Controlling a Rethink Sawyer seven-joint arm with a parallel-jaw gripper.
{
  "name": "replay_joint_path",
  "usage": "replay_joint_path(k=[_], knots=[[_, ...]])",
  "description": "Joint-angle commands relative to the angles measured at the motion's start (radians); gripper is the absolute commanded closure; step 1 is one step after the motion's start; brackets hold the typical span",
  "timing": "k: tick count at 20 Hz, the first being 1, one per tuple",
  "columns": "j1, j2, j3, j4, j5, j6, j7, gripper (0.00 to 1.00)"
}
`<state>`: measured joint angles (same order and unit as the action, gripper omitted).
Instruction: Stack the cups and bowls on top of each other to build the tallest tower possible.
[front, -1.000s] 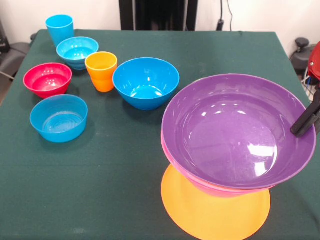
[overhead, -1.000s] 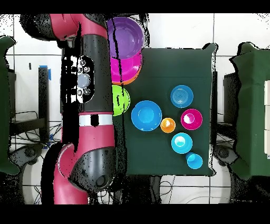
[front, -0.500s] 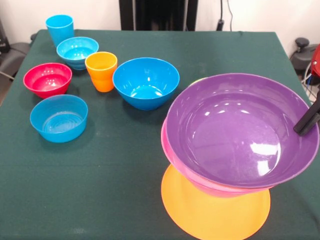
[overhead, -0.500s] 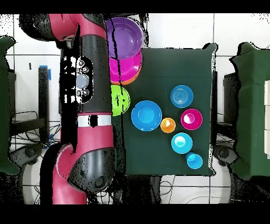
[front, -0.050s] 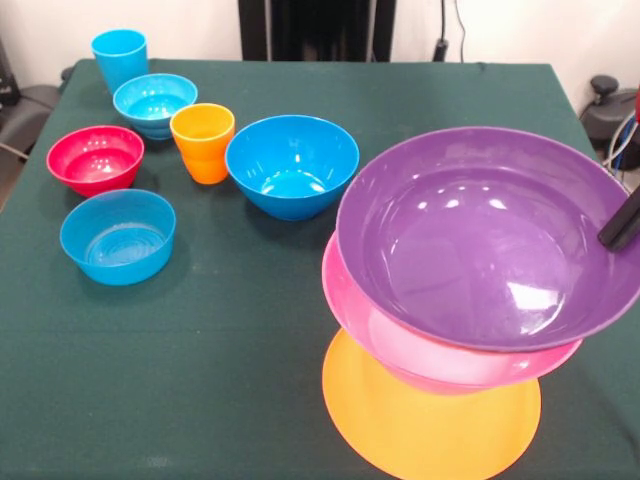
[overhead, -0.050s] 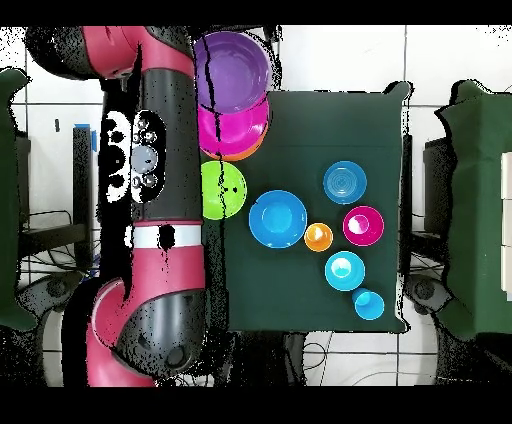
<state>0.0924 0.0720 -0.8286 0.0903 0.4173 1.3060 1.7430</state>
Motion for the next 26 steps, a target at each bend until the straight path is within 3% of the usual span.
replay_joint_path(k=[1,18,26], knots=[[0.017,-0.048,0.111,0.12,-0.096,-0.054,-0.391,1.0],[0.0,-0.051,0.152,0.131,-0.126,-0.104,-0.428,1.0],[0.006,-0.072,0.178,0.186,-0.14,-0.153,-0.438,1.0]])
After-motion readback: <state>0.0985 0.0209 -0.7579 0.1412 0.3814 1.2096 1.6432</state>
